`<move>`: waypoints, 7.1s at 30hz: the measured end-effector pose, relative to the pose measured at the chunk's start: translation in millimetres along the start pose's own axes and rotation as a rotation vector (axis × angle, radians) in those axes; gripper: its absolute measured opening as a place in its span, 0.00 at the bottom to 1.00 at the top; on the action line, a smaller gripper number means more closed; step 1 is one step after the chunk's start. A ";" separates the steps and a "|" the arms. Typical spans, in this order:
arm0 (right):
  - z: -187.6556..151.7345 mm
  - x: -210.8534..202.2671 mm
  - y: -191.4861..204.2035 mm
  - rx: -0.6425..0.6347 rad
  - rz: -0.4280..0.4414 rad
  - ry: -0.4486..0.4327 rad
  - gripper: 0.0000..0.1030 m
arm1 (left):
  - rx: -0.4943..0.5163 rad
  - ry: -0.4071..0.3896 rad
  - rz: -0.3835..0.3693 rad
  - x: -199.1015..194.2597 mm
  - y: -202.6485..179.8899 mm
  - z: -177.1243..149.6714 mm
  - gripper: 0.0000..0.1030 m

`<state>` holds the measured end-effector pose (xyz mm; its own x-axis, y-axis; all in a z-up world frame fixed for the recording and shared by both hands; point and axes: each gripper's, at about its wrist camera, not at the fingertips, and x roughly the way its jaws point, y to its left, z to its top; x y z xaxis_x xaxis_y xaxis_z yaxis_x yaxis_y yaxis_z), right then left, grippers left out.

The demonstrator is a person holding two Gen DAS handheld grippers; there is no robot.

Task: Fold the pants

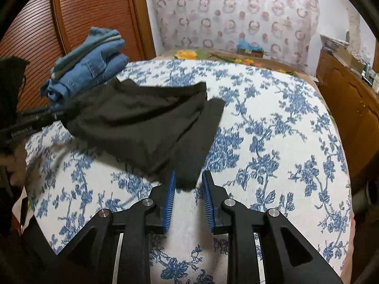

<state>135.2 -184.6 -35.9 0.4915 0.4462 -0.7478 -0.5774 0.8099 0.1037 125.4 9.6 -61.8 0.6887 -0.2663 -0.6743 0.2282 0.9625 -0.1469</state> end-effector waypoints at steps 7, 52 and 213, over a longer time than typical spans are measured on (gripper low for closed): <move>3.0 -11.4 -5.0 0.003 0.009 -0.045 0.05 | 0.000 0.005 -0.010 -2.0 1.2 -3.1 0.10; -40.5 -81.5 20.0 0.003 0.020 -0.086 0.14 | 0.022 0.046 0.028 -38.7 -20.3 -53.7 0.75; 30.2 -67.2 27.5 -0.013 0.057 -0.320 0.12 | 0.077 -0.177 -0.028 -63.3 -38.6 39.4 0.15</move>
<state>106.0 -180.9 37.0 0.6368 0.5897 -0.4967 -0.6174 0.7759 0.1295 100.1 -12.8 15.1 0.7903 -0.3046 -0.5316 0.2964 0.9494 -0.1034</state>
